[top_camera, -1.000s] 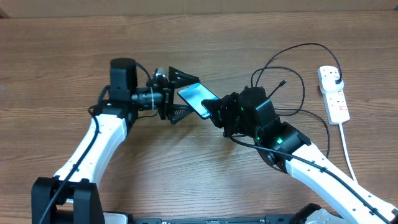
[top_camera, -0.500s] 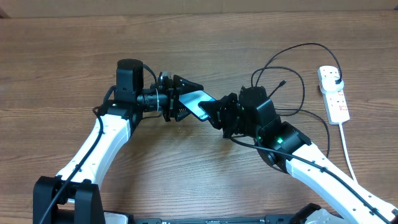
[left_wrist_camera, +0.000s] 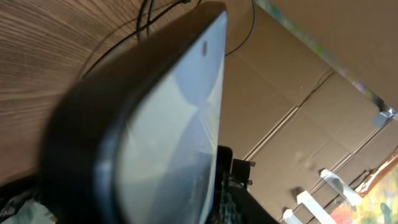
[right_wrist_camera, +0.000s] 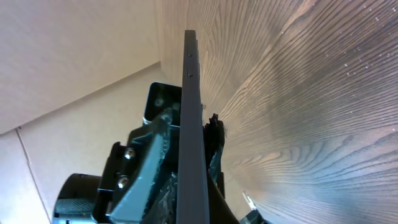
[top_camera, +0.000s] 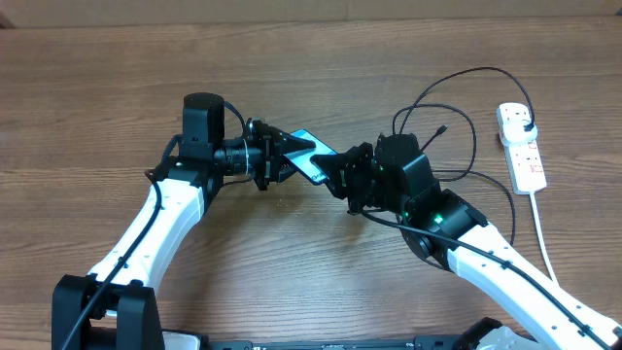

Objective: Plug charger to phone and switch on socket
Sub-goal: 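Release the phone from the right gripper and move right gripper to cable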

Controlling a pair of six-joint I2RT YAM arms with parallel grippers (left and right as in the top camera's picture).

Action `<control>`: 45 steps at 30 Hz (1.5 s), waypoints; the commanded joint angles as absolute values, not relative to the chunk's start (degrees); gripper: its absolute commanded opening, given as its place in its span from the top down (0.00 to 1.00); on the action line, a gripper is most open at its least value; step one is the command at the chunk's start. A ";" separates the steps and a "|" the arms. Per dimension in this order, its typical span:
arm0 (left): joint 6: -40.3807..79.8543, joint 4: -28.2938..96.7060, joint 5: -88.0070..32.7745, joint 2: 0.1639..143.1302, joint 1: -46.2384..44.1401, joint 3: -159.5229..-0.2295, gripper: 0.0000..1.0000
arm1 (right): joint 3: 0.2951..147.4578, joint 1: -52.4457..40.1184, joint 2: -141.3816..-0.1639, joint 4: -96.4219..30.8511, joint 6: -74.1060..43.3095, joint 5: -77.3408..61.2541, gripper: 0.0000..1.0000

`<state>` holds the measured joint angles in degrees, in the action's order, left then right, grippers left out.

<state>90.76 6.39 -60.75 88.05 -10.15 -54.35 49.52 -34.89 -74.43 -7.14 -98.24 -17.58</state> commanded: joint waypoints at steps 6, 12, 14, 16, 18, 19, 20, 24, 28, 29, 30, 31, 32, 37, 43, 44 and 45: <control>95.64 5.48 -59.77 88.07 -10.22 -54.57 0.80 | 50.98 -35.68 -73.97 -7.51 -101.03 -21.10 0.95; 95.64 5.48 -59.68 88.07 -10.22 -54.57 0.83 | 50.98 -35.68 -73.97 -5.52 -102.45 -21.10 0.95; 95.64 5.48 -59.37 88.07 -10.22 -54.57 0.85 | 50.98 -35.79 -73.97 -5.13 -102.45 -21.10 0.95; 95.64 5.48 -59.27 88.07 -10.22 -54.57 0.87 | 50.98 -36.12 -74.00 -4.95 -102.45 -21.08 0.95; 95.64 5.50 -59.05 88.07 -10.22 -54.57 0.90 | 50.98 -36.67 -74.08 -4.75 -102.45 -21.04 0.95; 95.64 5.48 -58.87 88.07 -10.22 -54.57 0.91 | 50.98 -36.88 -74.13 -4.75 -102.43 -20.88 0.95; 95.64 5.48 -58.85 88.07 -10.22 -54.57 0.92 | 50.98 -37.23 -74.13 -4.78 -102.43 -20.56 0.95; 95.11 5.50 -58.85 88.07 -10.22 -54.57 0.96 | 50.98 -37.60 -74.30 -6.55 -101.56 -20.43 0.78; 87.99 5.56 -56.58 88.07 -10.13 -54.57 0.96 | 50.98 -37.50 -74.30 -14.04 -101.54 -17.58 0.62; 85.56 5.58 -55.88 88.07 -10.11 -54.57 0.96 | 50.98 -37.50 -74.30 -15.97 -101.54 -16.45 0.57; 82.70 5.74 -55.22 88.07 -10.11 -54.57 0.96 | 50.98 -37.50 -74.30 -19.16 -101.54 -14.17 0.52; 80.86 5.78 -54.92 88.07 -10.11 -54.57 0.96 | 50.98 -37.50 -74.30 -21.56 -101.54 -12.27 0.51; 79.22 5.80 -54.85 88.07 -10.11 -54.57 0.96 | 50.98 -37.50 -74.30 -23.94 -101.54 -10.24 0.50; 73.14 7.35 -55.09 88.07 -10.11 -54.57 0.96 | 50.98 -37.50 -74.30 -35.24 -95.55 4.71 0.44; 71.70 13.43 -55.75 88.07 -10.11 -54.57 0.96 | 50.98 -37.50 -74.30 -41.89 -82.50 15.81 0.04; 71.70 14.04 -56.40 88.07 -10.11 -54.57 0.96 | 50.98 -37.50 -74.30 -42.83 -81.36 15.84 0.00; 71.70 14.37 -57.08 88.07 -10.11 -54.57 0.96 | 50.98 -37.50 -74.30 -43.70 -80.60 15.84 0.00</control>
